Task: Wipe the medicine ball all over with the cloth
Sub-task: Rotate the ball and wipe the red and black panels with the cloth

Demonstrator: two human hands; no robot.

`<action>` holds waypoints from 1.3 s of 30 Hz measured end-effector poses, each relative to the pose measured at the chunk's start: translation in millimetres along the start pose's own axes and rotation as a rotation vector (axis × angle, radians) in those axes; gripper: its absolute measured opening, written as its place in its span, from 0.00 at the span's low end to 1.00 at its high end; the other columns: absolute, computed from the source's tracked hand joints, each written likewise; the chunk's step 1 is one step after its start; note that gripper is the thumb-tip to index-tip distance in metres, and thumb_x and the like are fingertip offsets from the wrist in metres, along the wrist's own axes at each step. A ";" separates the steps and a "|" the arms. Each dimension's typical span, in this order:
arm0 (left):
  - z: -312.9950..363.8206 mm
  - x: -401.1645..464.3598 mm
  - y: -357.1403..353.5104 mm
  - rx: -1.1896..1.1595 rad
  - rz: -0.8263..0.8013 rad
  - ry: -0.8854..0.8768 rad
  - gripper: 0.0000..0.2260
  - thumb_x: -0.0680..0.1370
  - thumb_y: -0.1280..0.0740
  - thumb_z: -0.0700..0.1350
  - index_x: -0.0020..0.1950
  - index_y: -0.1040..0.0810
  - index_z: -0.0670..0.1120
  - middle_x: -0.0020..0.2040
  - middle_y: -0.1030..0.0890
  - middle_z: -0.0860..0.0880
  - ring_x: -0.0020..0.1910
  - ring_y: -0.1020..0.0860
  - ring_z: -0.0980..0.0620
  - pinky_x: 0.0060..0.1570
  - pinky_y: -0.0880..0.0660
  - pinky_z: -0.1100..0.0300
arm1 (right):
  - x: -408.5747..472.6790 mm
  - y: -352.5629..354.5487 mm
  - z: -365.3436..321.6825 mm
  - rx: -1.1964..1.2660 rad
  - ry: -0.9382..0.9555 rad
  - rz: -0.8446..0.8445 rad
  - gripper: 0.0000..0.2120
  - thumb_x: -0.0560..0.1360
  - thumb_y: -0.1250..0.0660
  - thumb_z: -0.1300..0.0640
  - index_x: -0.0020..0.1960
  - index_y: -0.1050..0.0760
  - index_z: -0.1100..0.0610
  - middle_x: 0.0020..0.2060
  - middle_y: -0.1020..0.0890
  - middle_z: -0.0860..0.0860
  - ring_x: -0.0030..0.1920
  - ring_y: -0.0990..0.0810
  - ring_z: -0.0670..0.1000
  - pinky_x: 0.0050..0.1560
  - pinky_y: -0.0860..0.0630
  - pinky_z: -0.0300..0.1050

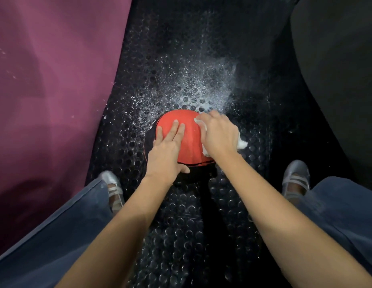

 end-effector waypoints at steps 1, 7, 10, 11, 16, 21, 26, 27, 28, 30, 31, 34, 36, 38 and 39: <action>-1.0 1.5 0.5 0.009 -0.013 -0.003 0.54 0.67 0.22 0.53 0.80 0.58 0.52 0.80 0.58 0.57 0.78 0.57 0.42 0.72 0.40 0.47 | -1.7 -0.9 -1.5 0.011 0.005 -0.005 0.15 0.82 0.46 0.51 0.63 0.26 0.50 0.57 0.23 0.50 0.56 0.25 0.53 0.41 0.34 0.44; -6.4 8.7 2.7 -0.015 -0.055 0.059 0.54 0.67 0.24 0.57 0.80 0.60 0.51 0.80 0.59 0.51 0.78 0.55 0.37 0.74 0.45 0.47 | -5.9 -1.4 0.0 0.069 -0.032 -0.024 0.15 0.82 0.45 0.51 0.63 0.25 0.50 0.60 0.24 0.50 0.58 0.26 0.54 0.43 0.31 0.45; -7.4 8.6 0.3 -0.026 -0.055 0.082 0.56 0.66 0.21 0.53 0.80 0.58 0.51 0.80 0.58 0.52 0.78 0.55 0.37 0.72 0.42 0.47 | -29.8 4.9 -13.7 0.069 0.060 0.057 0.09 0.76 0.35 0.57 0.54 0.20 0.52 0.51 0.20 0.54 0.48 0.21 0.58 0.33 0.27 0.47; -8.8 6.4 -0.8 -0.029 -0.054 0.081 0.56 0.65 0.21 0.52 0.80 0.58 0.51 0.80 0.58 0.52 0.78 0.55 0.37 0.72 0.42 0.48 | -40.4 4.7 -20.4 0.053 0.126 0.079 0.07 0.73 0.31 0.59 0.51 0.19 0.52 0.47 0.19 0.54 0.45 0.20 0.58 0.29 0.27 0.45; -7.3 -1.3 -4.1 -0.028 -0.034 0.062 0.55 0.67 0.22 0.53 0.80 0.59 0.52 0.80 0.58 0.54 0.78 0.57 0.40 0.72 0.41 0.49 | -15.5 -0.2 5.0 0.082 -0.027 0.009 0.12 0.81 0.42 0.50 0.58 0.21 0.49 0.54 0.20 0.52 0.50 0.22 0.55 0.36 0.32 0.44; -8.9 1.2 -2.9 -0.038 -0.038 0.073 0.55 0.66 0.22 0.52 0.80 0.58 0.51 0.80 0.58 0.54 0.78 0.56 0.39 0.72 0.42 0.49 | -41.8 4.6 -20.0 0.101 0.113 0.048 0.09 0.76 0.35 0.57 0.53 0.19 0.51 0.50 0.19 0.54 0.47 0.21 0.57 0.32 0.26 0.46; -4.6 -5.1 -6.2 -0.021 -0.014 0.055 0.54 0.67 0.23 0.53 0.80 0.59 0.52 0.80 0.59 0.55 0.78 0.57 0.39 0.72 0.40 0.50 | -13.5 -1.8 12.3 0.110 -0.058 0.006 0.12 0.81 0.42 0.54 0.59 0.22 0.49 0.55 0.20 0.52 0.51 0.22 0.55 0.39 0.29 0.46; -4.1 -4.0 -5.5 -0.020 -0.012 0.059 0.54 0.67 0.22 0.52 0.80 0.59 0.52 0.80 0.59 0.55 0.78 0.57 0.39 0.72 0.40 0.50 | -13.0 -2.2 12.5 0.100 -0.078 0.023 0.12 0.81 0.42 0.54 0.59 0.22 0.49 0.55 0.20 0.52 0.51 0.22 0.55 0.39 0.29 0.46; -4.3 -2.6 -5.1 -0.023 -0.015 0.064 0.55 0.67 0.22 0.52 0.80 0.59 0.52 0.80 0.59 0.55 0.78 0.57 0.39 0.72 0.40 0.49 | -17.3 -0.3 6.9 0.102 -0.066 0.034 0.11 0.81 0.41 0.55 0.57 0.21 0.50 0.53 0.20 0.52 0.50 0.22 0.56 0.37 0.28 0.47; -6.5 -1.6 -5.7 -0.041 -0.026 0.070 0.55 0.67 0.22 0.52 0.80 0.58 0.52 0.80 0.59 0.55 0.78 0.58 0.39 0.72 0.41 0.49 | -34.8 5.5 -16.3 0.094 0.070 0.067 0.10 0.78 0.39 0.57 0.51 0.19 0.51 0.47 0.19 0.53 0.46 0.21 0.56 0.31 0.28 0.45; -7.4 -2.8 -6.0 -0.045 -0.029 0.069 0.55 0.67 0.22 0.51 0.80 0.58 0.51 0.80 0.59 0.54 0.78 0.58 0.39 0.73 0.43 0.50 | -45.8 6.2 -28.2 0.077 0.157 0.053 0.10 0.77 0.39 0.58 0.48 0.19 0.52 0.43 0.19 0.53 0.45 0.21 0.56 0.28 0.28 0.44; -6.3 -4.7 -8.1 -0.035 -0.026 0.053 0.54 0.68 0.23 0.52 0.80 0.59 0.51 0.80 0.59 0.54 0.78 0.59 0.39 0.73 0.45 0.51 | -32.5 8.6 -29.5 0.035 0.212 0.037 0.11 0.78 0.40 0.57 0.51 0.19 0.51 0.44 0.19 0.52 0.45 0.21 0.56 0.29 0.28 0.45; -3.9 -3.9 -8.3 -0.028 -0.015 0.049 0.54 0.68 0.23 0.52 0.80 0.59 0.51 0.80 0.59 0.55 0.78 0.58 0.39 0.73 0.42 0.52 | -9.5 7.2 -13.9 0.042 0.083 -0.004 0.12 0.80 0.42 0.54 0.57 0.21 0.50 0.51 0.21 0.52 0.50 0.23 0.56 0.36 0.29 0.47; -3.0 -0.8 -7.3 -0.033 -0.014 0.050 0.54 0.67 0.22 0.52 0.80 0.59 0.50 0.80 0.59 0.55 0.78 0.58 0.38 0.73 0.42 0.51 | -10.1 3.3 -14.9 0.021 0.062 -0.012 0.12 0.80 0.42 0.54 0.57 0.21 0.51 0.51 0.21 0.51 0.51 0.24 0.56 0.37 0.30 0.47; -3.4 0.0 -7.5 -0.041 -0.021 0.050 0.55 0.67 0.22 0.51 0.80 0.59 0.50 0.80 0.59 0.55 0.78 0.58 0.38 0.73 0.43 0.51 | -16.4 5.6 -24.5 -0.003 0.115 0.000 0.10 0.79 0.40 0.55 0.54 0.21 0.51 0.49 0.21 0.51 0.50 0.23 0.56 0.35 0.30 0.46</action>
Point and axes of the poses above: each hand's wrist, its own x-axis towards the middle knuckle, its own y-axis out of the back of the hand, z = x × y, the point moved 10 cm from there along x, towards the middle knuckle
